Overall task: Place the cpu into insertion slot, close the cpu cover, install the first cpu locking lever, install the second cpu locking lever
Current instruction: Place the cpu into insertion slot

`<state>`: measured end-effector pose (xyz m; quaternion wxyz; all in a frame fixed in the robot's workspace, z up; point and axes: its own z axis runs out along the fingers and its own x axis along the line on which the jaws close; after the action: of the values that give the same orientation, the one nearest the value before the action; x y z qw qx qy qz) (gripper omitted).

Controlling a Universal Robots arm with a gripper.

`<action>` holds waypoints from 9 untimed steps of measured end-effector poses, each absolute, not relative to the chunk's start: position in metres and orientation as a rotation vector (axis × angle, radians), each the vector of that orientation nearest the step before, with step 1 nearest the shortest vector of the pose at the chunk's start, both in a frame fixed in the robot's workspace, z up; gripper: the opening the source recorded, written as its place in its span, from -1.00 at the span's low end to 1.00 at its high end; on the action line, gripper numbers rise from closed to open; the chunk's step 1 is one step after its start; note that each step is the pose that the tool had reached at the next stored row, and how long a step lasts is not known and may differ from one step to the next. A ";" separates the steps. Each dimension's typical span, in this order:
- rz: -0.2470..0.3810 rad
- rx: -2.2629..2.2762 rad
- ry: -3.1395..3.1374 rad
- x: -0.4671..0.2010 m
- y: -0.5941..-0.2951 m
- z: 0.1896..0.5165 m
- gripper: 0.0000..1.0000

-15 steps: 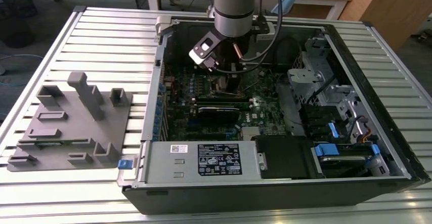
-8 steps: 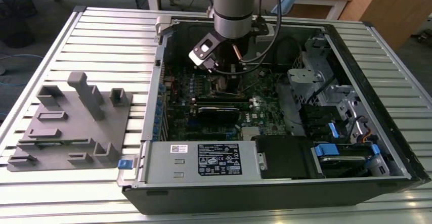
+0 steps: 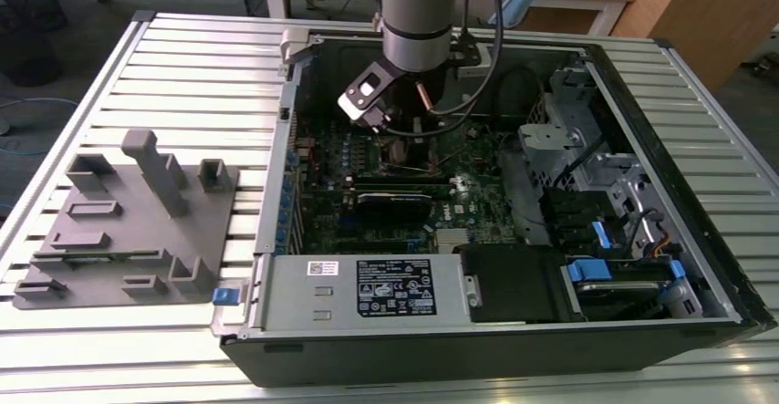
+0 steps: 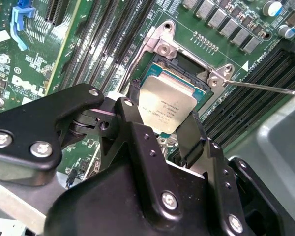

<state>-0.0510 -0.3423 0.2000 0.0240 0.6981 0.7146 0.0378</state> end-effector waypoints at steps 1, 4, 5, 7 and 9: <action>0.117 2.161 2.211 -0.051 -0.342 0.199 0.08; 0.117 2.163 2.208 -0.051 -0.342 0.198 0.08; 0.116 2.164 2.207 -0.051 -0.342 0.198 0.08; 0.117 2.167 2.204 -0.051 -0.342 0.197 0.08; 0.117 2.169 2.203 -0.051 -0.342 0.196 0.08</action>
<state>-0.0514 -0.3423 0.1961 0.0241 0.7008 0.7119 0.0377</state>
